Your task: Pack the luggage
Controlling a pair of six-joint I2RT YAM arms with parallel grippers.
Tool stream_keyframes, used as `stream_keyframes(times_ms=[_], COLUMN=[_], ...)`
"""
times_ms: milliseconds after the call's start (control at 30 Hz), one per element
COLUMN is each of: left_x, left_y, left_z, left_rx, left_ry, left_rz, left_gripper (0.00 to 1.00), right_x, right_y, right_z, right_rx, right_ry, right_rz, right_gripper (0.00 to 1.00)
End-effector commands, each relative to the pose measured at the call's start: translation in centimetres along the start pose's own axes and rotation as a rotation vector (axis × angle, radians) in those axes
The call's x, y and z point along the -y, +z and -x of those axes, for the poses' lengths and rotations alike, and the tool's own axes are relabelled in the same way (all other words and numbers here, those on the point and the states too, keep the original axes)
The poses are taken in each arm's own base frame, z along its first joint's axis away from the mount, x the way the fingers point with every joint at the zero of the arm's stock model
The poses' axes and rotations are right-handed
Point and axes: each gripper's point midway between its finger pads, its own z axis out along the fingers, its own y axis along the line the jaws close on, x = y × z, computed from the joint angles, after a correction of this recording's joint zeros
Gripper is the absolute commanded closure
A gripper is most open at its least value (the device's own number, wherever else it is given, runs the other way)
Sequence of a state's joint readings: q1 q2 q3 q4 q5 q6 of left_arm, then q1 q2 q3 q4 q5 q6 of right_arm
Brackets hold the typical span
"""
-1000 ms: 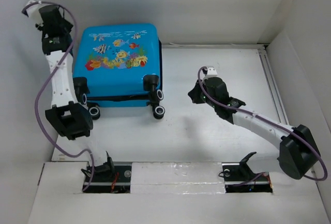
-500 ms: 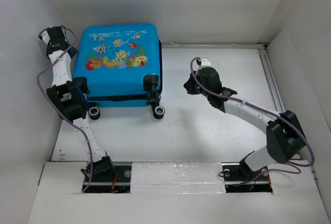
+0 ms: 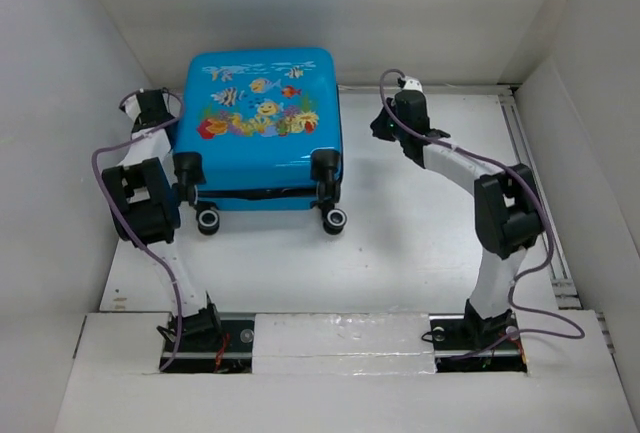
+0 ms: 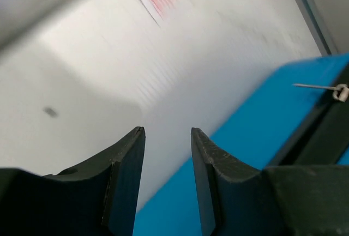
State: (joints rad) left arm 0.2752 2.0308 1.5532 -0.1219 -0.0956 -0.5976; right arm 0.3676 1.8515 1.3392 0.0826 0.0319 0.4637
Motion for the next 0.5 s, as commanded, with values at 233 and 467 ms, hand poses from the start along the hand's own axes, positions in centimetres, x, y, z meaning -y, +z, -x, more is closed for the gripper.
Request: stream_keyframes(times_ms=[233,467], left_x=[6.4,4.5], left_y=[-8.1,-14.4], left_z=[-15.1,-20.2], left_rx=[-0.205,-0.237], left_ry=[0.124,0.058], left_rz=[-0.226,-0.350], left_gripper=[0.66,0.66], right_x=[-3.3,-1.9], right_y=[0.8,-4.3], right_z=[-3.0,-2.6], right_rx=[-0.046,0.007], right_ry=[0.009,-0.033], right_rz=[0.064,0.042], right_gripper=[1.00,1.00])
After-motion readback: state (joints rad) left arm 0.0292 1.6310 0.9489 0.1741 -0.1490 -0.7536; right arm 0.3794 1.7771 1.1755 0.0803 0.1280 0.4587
